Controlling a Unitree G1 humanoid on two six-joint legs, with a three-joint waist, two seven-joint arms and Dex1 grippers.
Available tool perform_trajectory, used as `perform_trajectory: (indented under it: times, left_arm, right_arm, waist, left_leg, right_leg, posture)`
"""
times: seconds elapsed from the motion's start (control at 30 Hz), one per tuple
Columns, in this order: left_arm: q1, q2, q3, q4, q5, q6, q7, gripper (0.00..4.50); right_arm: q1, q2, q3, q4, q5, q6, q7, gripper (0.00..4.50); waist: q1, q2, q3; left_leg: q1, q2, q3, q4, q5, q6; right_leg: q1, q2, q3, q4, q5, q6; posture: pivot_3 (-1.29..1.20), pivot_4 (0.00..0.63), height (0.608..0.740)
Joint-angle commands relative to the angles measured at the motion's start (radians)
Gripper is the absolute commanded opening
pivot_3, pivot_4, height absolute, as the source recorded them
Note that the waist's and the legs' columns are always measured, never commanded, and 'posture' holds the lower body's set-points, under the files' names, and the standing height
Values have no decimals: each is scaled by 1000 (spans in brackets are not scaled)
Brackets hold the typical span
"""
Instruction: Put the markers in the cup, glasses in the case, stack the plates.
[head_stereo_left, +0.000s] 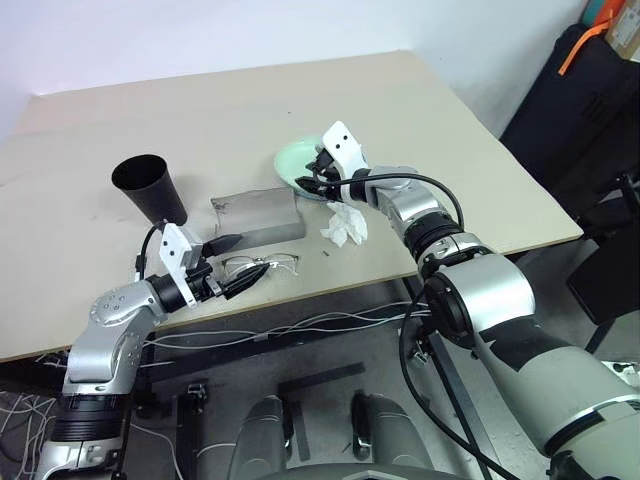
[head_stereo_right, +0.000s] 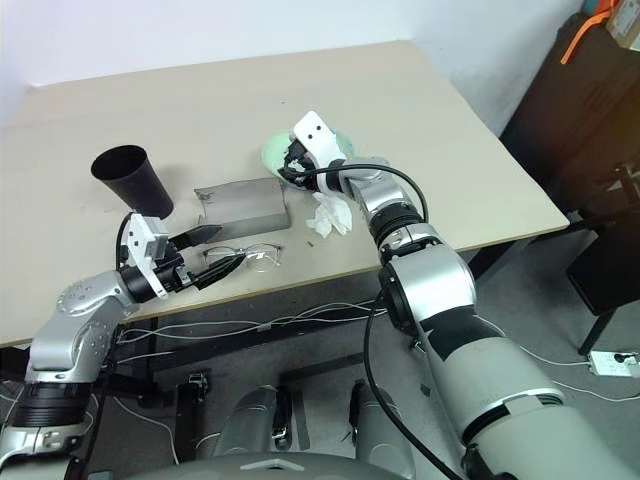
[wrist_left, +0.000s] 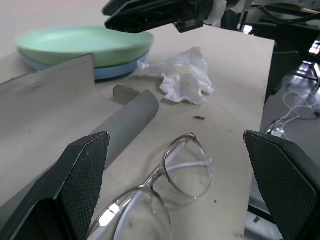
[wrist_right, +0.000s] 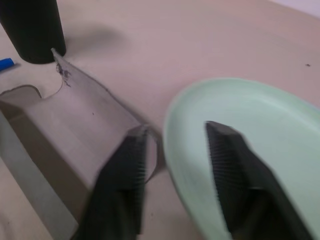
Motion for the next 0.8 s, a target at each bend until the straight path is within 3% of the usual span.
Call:
perform_trajectory:
  times: [0.03,0.13,0.4,0.8]
  left_arm:
    - [10,6,35,-43,-17,-22,8,4500]
    - [18,3,39,-45,-16,-24,11,4500]
    - [-14,5,49,-7,-22,-34,7,4500]
    - [-77,45,67,54,-15,-30,-27,4500]
  right_arm:
    - [-38,0,-39,-14,13,-31,-35,3177]
    - [-80,-12,-79,-28,48,-11,-8,4226]
    - [-70,-102,-163,-168,173,197,238,4374]
    - [280,-201,-2,-677,161,688,254,4374]
  waist:
    - [0,0,0]
    - [-1,0,0]
    - [5,0,0]
    - [1,1,0]
  left_leg:
    - [0,0,0,0,0,0]
    - [0,0,0,0,0,0]
    - [0,0,0,0,0,0]
    - [0,0,0,-2,0,0]
  right_leg:
    - [0,0,0,0,0,0]
    - [0,0,0,0,0,1]
    - [0,0,0,-1,0,1]
    - [-1,0,0,-1,0,-1]
  posture:
    - [0,150,740]
    - [0,150,740]
    - [0,150,740]
    - [0,150,740]
